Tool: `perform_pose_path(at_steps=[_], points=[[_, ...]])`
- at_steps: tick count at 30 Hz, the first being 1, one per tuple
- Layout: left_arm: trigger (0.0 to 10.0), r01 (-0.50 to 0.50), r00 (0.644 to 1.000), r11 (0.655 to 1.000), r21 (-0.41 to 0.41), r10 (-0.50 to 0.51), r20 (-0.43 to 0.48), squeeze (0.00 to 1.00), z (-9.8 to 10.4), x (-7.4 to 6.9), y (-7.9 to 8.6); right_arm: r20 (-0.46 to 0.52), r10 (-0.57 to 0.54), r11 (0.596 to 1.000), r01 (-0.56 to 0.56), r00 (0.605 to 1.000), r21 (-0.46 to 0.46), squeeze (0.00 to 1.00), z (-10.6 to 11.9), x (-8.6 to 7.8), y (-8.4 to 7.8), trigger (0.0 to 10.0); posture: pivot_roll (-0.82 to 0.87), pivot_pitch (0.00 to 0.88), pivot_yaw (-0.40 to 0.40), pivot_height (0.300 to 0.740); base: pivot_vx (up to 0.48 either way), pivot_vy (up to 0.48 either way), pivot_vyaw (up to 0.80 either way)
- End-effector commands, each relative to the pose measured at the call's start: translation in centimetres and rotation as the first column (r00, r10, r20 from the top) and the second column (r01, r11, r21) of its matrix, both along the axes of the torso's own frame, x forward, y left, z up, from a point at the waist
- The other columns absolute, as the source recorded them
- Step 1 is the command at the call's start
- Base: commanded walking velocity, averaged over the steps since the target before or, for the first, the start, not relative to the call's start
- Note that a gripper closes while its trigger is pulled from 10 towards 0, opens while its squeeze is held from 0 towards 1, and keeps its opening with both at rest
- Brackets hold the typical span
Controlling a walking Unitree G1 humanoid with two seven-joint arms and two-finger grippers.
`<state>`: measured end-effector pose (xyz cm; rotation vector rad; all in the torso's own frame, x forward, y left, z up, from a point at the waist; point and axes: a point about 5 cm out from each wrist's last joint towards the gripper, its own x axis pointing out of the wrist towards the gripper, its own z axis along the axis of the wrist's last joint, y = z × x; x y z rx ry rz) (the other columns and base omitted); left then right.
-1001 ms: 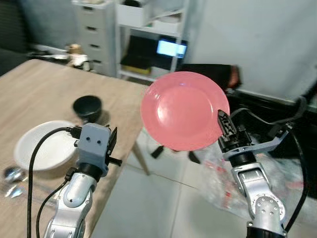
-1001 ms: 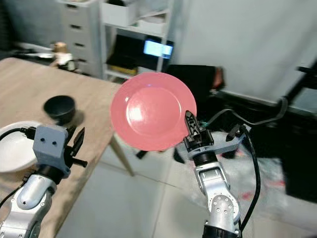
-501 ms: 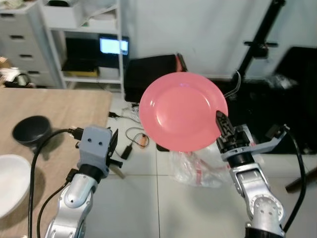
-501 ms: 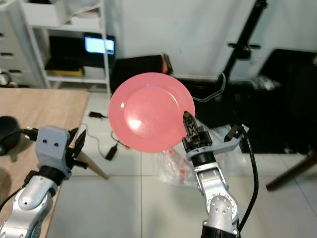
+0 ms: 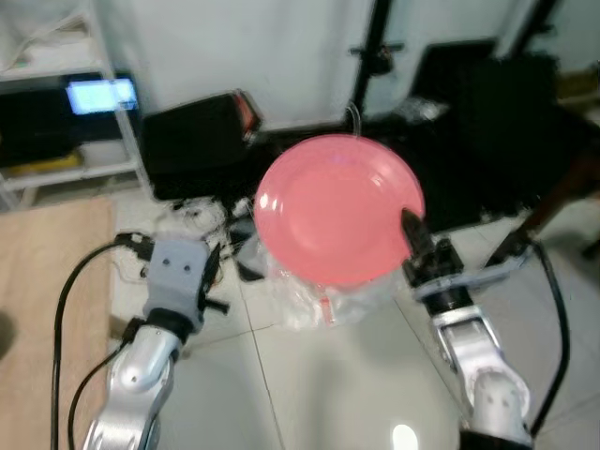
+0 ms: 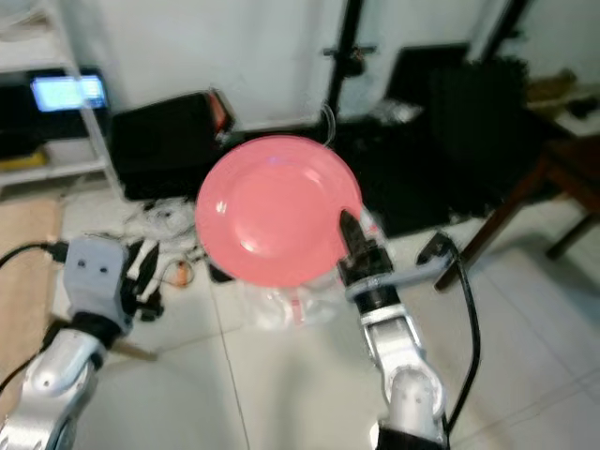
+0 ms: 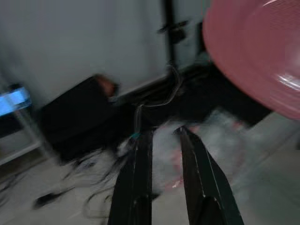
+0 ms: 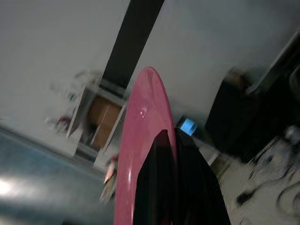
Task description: Setting the table
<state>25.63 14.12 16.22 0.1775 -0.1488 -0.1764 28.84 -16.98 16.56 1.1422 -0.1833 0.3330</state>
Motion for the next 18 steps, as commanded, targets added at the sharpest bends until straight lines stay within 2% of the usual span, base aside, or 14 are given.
perform_pose_path(at_steps=[1,18], points=[[10.0,-0.011,1.0,1.0,0.004,0.011,-0.022,0.0,-0.53,-0.19,0.34,0.006,0.001,1.0,-0.002,1.0,0.009,0.0,0.1,-0.11,0.14,10.0,0.01,0.005,0.036,0.74,0.0,0.0,-0.8],[10.0,0.001,0.999,1.0,-0.011,-0.002,-0.036,0.0,-0.63,-0.14,0.11,0.006,-0.006,1.0,0.006,1.0,0.009,0.0,0.06,-0.23,-0.12,10.0,0.0,0.008,0.037,0.74,0.0,0.0,-0.8]])
